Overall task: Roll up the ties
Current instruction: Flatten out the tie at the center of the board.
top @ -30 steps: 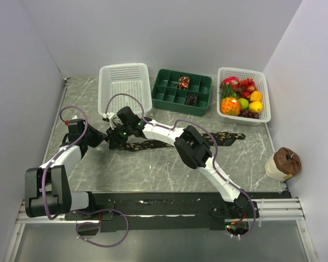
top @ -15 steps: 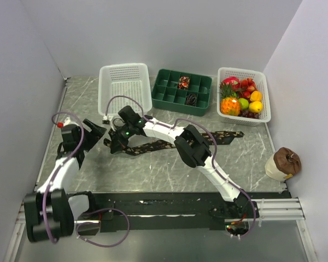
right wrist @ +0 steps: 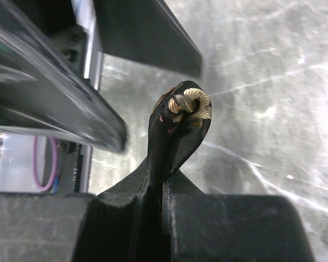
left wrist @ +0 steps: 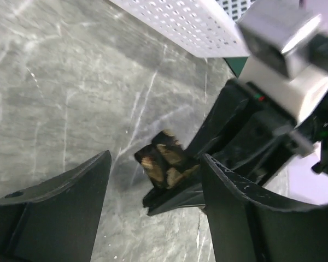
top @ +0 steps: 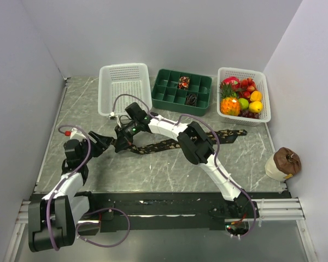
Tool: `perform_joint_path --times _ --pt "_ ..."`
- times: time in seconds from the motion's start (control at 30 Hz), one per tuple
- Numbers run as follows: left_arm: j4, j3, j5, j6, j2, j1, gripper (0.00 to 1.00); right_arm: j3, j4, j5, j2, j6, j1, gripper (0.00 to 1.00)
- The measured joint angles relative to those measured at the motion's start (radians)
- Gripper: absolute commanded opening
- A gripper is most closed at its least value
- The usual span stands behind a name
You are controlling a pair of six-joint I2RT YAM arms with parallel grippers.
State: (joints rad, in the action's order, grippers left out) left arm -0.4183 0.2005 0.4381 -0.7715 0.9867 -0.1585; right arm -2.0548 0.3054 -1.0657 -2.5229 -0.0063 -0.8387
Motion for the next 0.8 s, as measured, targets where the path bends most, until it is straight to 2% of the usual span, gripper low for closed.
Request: perform_joint_path --times 0.07,0.17,0.5,0.63,0.7,0.77,0.8 --pt "-0.049 -0.027 0.013 -0.011 0.007 0.0 0.68 0.001 -0.003 -0.021 0.006 0.002 0.002 0.03" --pt "-0.111 -0.048 0.021 -0.031 0.019 0.0 0.57 0.002 -0.014 -0.051 0.016 0.005 0.002 0.03" --pt "-0.282 -0.049 0.029 -0.063 0.089 0.0 0.46 0.002 -0.028 -0.101 0.019 0.02 0.002 0.04" --pt "-0.33 -0.049 0.042 -0.065 0.138 0.0 0.52 0.002 -0.029 -0.106 0.019 0.029 0.002 0.04" --pt "-0.34 -0.05 0.044 -0.065 0.15 0.0 0.68 0.002 -0.03 -0.106 0.019 0.036 0.006 0.04" --pt "-0.343 -0.053 0.045 -0.065 0.15 0.0 0.77 0.002 -0.035 -0.107 0.019 0.043 0.007 0.04" --pt "-0.345 -0.055 0.045 -0.066 0.149 -0.001 0.77 0.002 -0.042 -0.109 0.019 0.047 0.008 0.04"
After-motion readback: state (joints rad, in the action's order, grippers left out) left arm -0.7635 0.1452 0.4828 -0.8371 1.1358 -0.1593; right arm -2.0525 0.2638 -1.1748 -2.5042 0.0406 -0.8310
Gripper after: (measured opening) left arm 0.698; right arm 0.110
